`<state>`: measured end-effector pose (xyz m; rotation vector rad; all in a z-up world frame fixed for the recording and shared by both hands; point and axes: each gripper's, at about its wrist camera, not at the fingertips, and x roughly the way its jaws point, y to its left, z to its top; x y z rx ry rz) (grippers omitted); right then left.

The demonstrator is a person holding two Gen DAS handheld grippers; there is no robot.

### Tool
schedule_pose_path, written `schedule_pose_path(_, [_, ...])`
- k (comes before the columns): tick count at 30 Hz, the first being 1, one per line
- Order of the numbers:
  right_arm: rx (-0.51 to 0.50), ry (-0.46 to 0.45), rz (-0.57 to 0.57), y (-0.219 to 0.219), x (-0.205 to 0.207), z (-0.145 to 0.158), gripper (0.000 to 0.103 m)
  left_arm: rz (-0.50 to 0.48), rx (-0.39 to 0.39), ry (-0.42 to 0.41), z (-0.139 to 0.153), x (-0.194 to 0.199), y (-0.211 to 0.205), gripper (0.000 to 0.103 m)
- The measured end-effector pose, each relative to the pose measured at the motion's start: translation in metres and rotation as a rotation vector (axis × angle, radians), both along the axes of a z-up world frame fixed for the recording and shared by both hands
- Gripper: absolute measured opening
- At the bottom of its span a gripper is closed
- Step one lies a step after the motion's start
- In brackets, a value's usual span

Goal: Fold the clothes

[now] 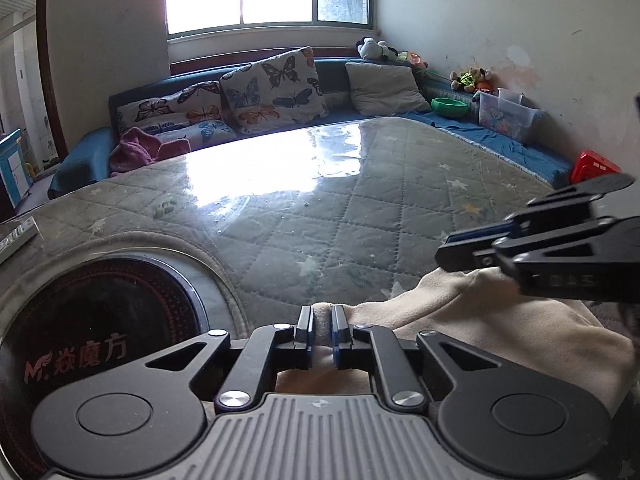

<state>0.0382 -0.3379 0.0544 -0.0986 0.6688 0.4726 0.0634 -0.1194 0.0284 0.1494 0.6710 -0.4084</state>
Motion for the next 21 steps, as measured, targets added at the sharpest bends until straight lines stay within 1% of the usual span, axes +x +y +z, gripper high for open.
schedule_pose_path(2, [-0.006, -0.020, 0.041, 0.005, -0.009, 0.006, 0.011, 0.002, 0.000, -0.001, 0.000, 0.001, 0.000, 0.012])
schedule_pose_path(4, [-0.004, -0.003, 0.085, 0.013, -0.014, 0.006, 0.011, 0.003, -0.003, -0.003, 0.000, 0.001, 0.000, 0.013])
schedule_pose_path(5, [-0.004, 0.007, 0.098, 0.015, -0.014, 0.004, 0.011, 0.003, -0.018, 0.000, 0.002, -0.001, -0.001, 0.014])
schedule_pose_path(9, [-0.027, 0.050, 0.088, 0.027, -0.005, -0.013, 0.011, 0.002, -0.078, 0.011, 0.011, -0.013, -0.001, 0.014])
schedule_pose_path(16, [-0.020, 0.046, 0.089, 0.027, -0.003, -0.017, 0.011, 0.003, -0.182, 0.032, 0.026, -0.033, -0.002, 0.013])
schedule_pose_path(19, [-0.003, 0.045, 0.078, 0.024, -0.004, -0.015, 0.011, 0.055, -0.186, 0.089, 0.009, -0.023, -0.003, 0.011])
schedule_pose_path(21, [0.014, 0.031, 0.058, 0.016, -0.009, -0.011, 0.011, 0.086, -0.210, 0.122, 0.000, -0.019, 0.002, 0.010])
